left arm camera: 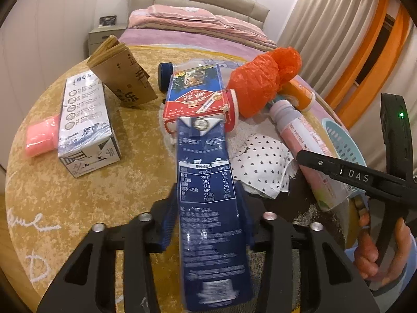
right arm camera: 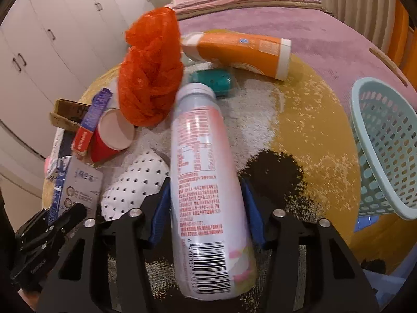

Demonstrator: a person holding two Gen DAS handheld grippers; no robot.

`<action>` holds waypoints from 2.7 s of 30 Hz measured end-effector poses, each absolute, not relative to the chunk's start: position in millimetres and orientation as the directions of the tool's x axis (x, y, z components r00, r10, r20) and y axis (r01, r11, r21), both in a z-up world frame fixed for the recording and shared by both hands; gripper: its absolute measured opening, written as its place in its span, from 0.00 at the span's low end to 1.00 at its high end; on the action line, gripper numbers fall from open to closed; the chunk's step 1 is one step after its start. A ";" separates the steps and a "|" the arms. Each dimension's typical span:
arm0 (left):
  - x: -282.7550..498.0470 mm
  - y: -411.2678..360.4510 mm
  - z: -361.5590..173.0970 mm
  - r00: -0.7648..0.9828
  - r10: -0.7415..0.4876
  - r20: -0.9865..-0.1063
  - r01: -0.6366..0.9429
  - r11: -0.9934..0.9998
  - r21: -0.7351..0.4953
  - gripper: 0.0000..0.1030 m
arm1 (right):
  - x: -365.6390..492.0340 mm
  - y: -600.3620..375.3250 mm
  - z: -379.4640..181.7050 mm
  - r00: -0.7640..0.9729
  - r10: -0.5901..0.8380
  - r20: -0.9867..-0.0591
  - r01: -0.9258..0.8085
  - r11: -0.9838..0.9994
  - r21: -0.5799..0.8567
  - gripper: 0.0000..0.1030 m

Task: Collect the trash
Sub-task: 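Grasp the blue milk carton with the left tool while the right tool grasps the pink spray can, then carry both items over the blue basket and open both tools to drop them, then grasp the white milk carton with the left tool while the right tool grasps the orange bag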

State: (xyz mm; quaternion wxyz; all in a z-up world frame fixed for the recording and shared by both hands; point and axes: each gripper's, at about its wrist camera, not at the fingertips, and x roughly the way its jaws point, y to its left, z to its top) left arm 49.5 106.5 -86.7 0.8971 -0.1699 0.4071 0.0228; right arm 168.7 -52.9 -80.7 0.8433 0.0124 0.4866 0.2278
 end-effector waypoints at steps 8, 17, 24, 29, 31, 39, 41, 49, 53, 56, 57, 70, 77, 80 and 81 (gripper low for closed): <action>37.1 100.2 -69.4 0.723 -0.133 -0.678 -0.154 0.926 -0.345 0.31 | 155.5 -62.3 -62.7 0.426 0.493 -0.759 -0.428 0.849 0.311 0.45; 47.4 72.2 -34.8 0.764 -0.163 -0.624 -0.069 0.941 -0.330 0.31 | 143.4 -86.8 -37.1 0.458 0.561 -0.690 -0.436 0.818 0.375 0.45; 74.0 36.8 -20.1 0.768 -0.212 -0.605 0.015 0.949 -0.314 0.31 | 140.0 -131.0 -16.4 0.545 0.549 -0.633 -0.381 0.835 0.396 0.45; 102.8 -1.5 -9.9 0.756 -0.277 -0.593 0.105 0.946 -0.307 0.31 | 145.6 -177.7 -8.2 0.632 0.467 -0.618 -0.286 0.882 0.374 0.45; 116.0 -18.4 -6.7 0.748 -0.302 -0.591 0.144 0.943 -0.299 0.31 | 150.7 -201.7 -9.5 0.653 0.433 -0.622 -0.236 0.896 0.376 0.45; 191.7 -101.6 -7.6 0.660 -0.451 -0.601 0.300 0.891 -0.340 0.31 | 190.3 -280.6 -40.1 0.637 0.306 -0.707 -0.061 0.935 0.350 0.45; 210.6 -124.6 -13.9 0.624 -0.488 -0.610 0.329 0.873 -0.361 0.31 | 201.8 -295.4 -52.0 0.604 0.297 -0.740 -0.048 0.940 0.338 0.45; 267.9 -178.5 -54.1 0.511 -0.547 -0.663 0.359 0.837 -0.413 0.31 | 236.1 -311.4 -98.2 0.475 0.270 -0.838 -0.021 0.955 0.296 0.45; 283.7 -188.2 -68.8 0.492 -0.545 -0.679 0.344 0.838 -0.424 0.31 | 246.8 -320.8 -115.0 0.421 0.268 -0.867 0.002 0.955 0.297 0.45; 290.0 -193.1 -77.7 0.472 -0.555 -0.685 0.342 0.832 -0.438 0.31 | 247.2 -326.6 -121.0 0.399 0.290 -0.870 0.016 0.946 0.323 0.45; 291.6 -195.1 -80.5 0.469 -0.556 -0.686 0.342 0.831 -0.439 0.31 | 246.5 -328.4 -121.6 0.397 0.305 -0.866 0.017 0.941 0.339 0.45; 274.3 -189.8 -82.7 0.467 -0.536 -0.703 0.341 0.843 -0.416 0.60 | 225.1 -343.3 -114.3 0.422 0.330 -0.845 0.043 0.923 0.382 0.45; 231.1 -157.4 -53.1 0.540 -0.536 -0.649 0.352 0.844 -0.405 0.61 | 204.3 -317.7 -74.6 0.530 0.349 -0.772 -0.039 0.920 0.389 0.45; 207.1 -133.8 -36.2 0.588 -0.529 -0.612 0.343 0.848 -0.403 0.65 | 197.1 -296.6 -56.5 0.565 0.369 -0.738 -0.095 0.918 0.386 0.45; 201.2 -128.1 -32.0 0.601 -0.524 -0.604 0.339 0.851 -0.401 0.65 | 193.3 -286.4 -49.1 0.581 0.374 -0.723 -0.119 0.918 0.379 0.45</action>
